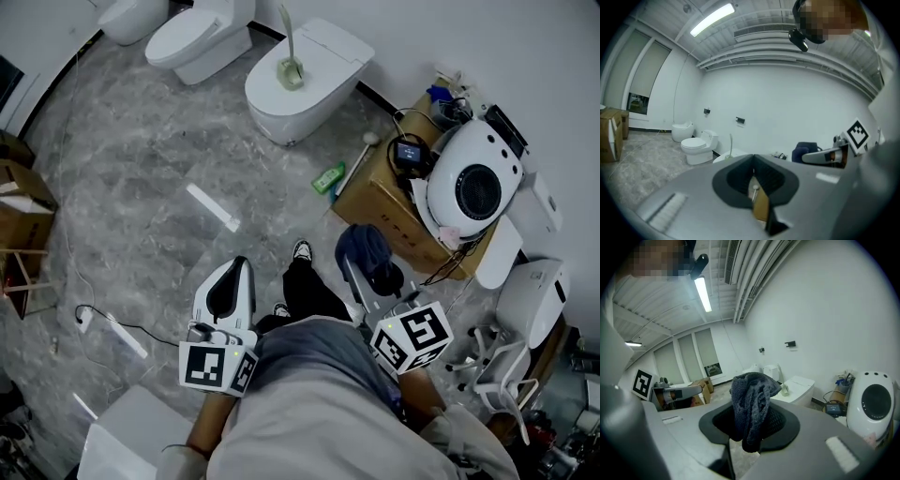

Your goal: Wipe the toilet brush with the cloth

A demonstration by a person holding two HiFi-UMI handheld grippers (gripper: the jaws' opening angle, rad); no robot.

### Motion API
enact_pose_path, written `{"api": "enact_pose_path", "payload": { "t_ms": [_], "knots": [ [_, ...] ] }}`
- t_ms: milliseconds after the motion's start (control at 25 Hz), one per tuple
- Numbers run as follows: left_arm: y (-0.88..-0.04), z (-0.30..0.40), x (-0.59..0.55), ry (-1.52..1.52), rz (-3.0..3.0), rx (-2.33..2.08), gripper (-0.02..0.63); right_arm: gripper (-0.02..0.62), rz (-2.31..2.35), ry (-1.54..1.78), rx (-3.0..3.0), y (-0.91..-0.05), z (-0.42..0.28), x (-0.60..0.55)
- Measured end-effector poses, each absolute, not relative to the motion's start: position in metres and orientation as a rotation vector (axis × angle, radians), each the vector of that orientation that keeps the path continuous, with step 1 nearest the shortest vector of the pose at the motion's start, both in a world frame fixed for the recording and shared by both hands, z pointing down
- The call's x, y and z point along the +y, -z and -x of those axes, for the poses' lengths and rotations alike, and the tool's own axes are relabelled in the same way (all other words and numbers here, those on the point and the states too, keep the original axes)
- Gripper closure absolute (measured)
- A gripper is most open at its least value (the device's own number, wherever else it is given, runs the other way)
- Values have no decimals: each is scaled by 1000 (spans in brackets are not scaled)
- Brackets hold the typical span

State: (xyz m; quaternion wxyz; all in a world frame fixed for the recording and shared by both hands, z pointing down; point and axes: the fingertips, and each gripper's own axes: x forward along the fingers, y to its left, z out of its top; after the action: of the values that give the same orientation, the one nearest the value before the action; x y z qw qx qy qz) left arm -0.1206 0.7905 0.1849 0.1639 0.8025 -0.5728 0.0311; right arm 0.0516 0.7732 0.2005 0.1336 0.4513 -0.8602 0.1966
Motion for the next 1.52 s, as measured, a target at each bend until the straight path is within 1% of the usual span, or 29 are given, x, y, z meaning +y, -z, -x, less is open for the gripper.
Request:
{"api": "enact_pose_path", "payload": {
  "t_ms": [400,800,1080,1160,1520],
  "knots": [
    [-164,112,681,-68,-2308,-1670,606,491,-1257,-574,-2546,-193,-58,667],
    [-168,97,599,-74,-2319,-1718,606,491,-1205,-608,-2561,-207,-63,586],
    [-178,116,563,-90,-2266,-1765,606,491,-1215,-619,-2512,-214,-52,549],
    [-186,125,549,-115,-2238,-1785,606,500,-1232,-611,-2477,-219,-46,536],
    [-203,172,444,-141,-2267,-1725,606,508,-1298,-562,-2409,-223,10,450]
  ]
}}
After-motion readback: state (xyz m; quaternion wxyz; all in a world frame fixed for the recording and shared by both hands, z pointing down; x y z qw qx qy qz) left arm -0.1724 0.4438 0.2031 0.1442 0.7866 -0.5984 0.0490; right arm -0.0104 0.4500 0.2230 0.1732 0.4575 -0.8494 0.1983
